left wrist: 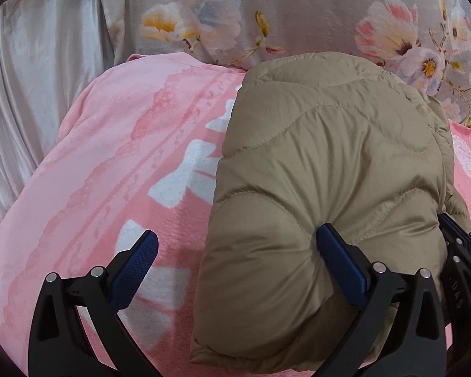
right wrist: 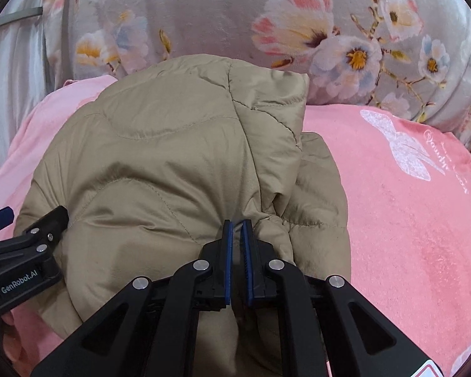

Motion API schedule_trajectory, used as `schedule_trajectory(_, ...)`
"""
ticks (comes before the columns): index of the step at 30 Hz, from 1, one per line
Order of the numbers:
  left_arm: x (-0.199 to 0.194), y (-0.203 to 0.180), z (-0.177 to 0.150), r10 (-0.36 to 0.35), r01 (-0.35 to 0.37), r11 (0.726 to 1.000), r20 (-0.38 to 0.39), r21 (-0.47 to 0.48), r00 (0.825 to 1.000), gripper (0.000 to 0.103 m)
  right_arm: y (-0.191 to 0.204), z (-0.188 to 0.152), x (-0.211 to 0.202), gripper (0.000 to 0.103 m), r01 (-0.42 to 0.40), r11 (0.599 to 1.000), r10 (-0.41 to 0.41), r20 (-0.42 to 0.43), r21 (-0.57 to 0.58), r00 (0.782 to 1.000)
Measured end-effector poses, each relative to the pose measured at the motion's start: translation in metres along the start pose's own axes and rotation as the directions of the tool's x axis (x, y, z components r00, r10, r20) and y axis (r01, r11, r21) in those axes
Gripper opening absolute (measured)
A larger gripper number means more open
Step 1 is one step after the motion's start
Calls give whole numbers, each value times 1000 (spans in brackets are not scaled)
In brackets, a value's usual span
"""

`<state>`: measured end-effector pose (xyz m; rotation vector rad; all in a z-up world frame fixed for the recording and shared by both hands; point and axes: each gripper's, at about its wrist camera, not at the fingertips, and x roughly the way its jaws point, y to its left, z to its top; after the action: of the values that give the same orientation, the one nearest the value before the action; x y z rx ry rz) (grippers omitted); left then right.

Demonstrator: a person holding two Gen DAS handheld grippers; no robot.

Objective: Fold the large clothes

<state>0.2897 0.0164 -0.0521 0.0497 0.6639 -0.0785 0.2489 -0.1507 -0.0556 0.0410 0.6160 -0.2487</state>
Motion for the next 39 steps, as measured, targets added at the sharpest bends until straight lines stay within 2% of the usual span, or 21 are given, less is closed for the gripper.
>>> schedule_trajectory(5, -1, -3, -2, 18, -19, 1000, 30, 23, 999, 98, -4, 2, 0, 9, -13, 1000, 13, 1, 16, 1000)
schedule_trajectory(7, -5, -4, -5, 29, -30, 999, 62, 24, 998, 98, -6, 2, -4, 13, -4, 1000, 4, 12, 24, 1000)
schedule_trajectory(9, -14, -5, -9, 40, -42, 999, 92, 26, 995, 98, -10, 0, -17, 33, 38, 998, -40, 23, 53, 999)
schedule_trajectory(10, -19, -7, -11, 42, -45, 998, 103, 34, 994, 98, -11, -2, -24, 51, 44, 997, -47, 32, 68, 998)
schedule_trajectory(11, -25, -8, -13, 40, -46, 998, 117, 44, 992, 98, -13, -6, -34, 60, 39, 996, -43, 49, 79, 998)
schedule_trajectory(14, -42, -14, -24, 35, -46, 996, 144, 72, 989, 98, -13, -23, -65, 68, 36, 999, -38, 85, 28, 996)
schedule_trajectory(18, -59, -18, -41, 7, -16, 998, 134, 67, 991, 98, -12, -46, -96, 73, 80, 996, -75, 95, -43, 993)
schedule_trajectory(21, -71, -19, -57, -5, -2, 998, 119, 57, 993, 98, -13, -67, -114, 76, 84, 994, -79, 67, -68, 995)
schedule_trajectory(28, -94, -19, -95, -4, 3, 1000, 52, 25, 999, 98, -23, -106, -137, 78, 60, 998, -60, -2, -5, 998)
schedule_trajectory(31, -103, -19, -107, 3, -4, 1000, 37, 21, 999, 98, -25, -111, -147, 80, 74, 997, -74, 26, 18, 997)
schedule_trajectory(35, -120, -25, -119, 9, -13, 999, 68, 51, 998, 98, -20, -115, -157, 83, 97, 995, -96, 78, -1, 992)
schedule_trajectory(39, -128, -28, -122, 37, -43, 997, 110, 57, 993, 98, -17, -115, -159, 83, 103, 994, -101, 93, -21, 991)
